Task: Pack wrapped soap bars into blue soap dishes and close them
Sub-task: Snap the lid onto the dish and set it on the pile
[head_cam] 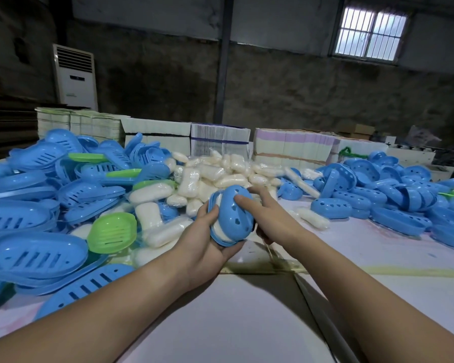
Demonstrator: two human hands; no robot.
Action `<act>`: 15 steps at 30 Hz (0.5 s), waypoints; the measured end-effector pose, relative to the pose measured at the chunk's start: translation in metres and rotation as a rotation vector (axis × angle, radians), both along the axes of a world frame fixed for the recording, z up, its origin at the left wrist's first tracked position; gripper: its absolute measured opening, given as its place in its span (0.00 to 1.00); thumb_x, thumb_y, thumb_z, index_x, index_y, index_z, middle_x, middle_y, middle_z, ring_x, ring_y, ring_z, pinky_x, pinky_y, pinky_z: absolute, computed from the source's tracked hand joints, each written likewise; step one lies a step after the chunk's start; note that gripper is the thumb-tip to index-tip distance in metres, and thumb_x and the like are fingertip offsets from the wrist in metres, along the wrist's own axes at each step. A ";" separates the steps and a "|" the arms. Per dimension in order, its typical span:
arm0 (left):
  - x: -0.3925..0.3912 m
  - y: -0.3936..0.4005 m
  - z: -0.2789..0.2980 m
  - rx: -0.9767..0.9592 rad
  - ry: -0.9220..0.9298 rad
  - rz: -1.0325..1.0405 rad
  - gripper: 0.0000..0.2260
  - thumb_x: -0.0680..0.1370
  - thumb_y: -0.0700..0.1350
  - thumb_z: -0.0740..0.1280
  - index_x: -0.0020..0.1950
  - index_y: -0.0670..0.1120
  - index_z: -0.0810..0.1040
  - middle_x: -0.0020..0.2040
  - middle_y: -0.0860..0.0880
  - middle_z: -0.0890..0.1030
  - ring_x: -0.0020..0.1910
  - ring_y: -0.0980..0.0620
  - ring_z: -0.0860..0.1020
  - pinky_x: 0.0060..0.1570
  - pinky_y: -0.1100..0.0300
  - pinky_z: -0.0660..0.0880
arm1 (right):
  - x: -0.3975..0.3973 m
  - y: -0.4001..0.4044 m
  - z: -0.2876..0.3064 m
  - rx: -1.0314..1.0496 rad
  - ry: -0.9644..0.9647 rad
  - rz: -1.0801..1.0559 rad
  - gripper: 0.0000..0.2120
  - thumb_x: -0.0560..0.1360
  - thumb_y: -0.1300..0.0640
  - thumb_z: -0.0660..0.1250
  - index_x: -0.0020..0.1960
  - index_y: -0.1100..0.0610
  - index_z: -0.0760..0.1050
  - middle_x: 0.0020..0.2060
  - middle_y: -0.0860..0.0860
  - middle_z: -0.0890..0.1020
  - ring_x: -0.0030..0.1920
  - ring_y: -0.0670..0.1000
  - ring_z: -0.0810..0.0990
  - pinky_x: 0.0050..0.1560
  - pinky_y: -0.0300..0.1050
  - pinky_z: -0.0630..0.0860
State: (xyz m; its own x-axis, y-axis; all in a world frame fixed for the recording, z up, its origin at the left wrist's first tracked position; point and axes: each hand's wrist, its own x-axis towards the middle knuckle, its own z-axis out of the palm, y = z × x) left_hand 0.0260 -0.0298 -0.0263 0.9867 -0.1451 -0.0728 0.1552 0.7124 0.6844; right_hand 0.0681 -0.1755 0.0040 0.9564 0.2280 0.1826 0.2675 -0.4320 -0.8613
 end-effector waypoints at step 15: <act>-0.004 -0.003 0.002 0.065 -0.051 -0.064 0.14 0.84 0.50 0.60 0.69 0.60 0.75 0.61 0.47 0.84 0.58 0.43 0.82 0.63 0.41 0.74 | -0.008 0.005 0.009 0.037 -0.037 0.087 0.14 0.73 0.41 0.66 0.58 0.40 0.73 0.46 0.45 0.81 0.35 0.35 0.80 0.32 0.33 0.76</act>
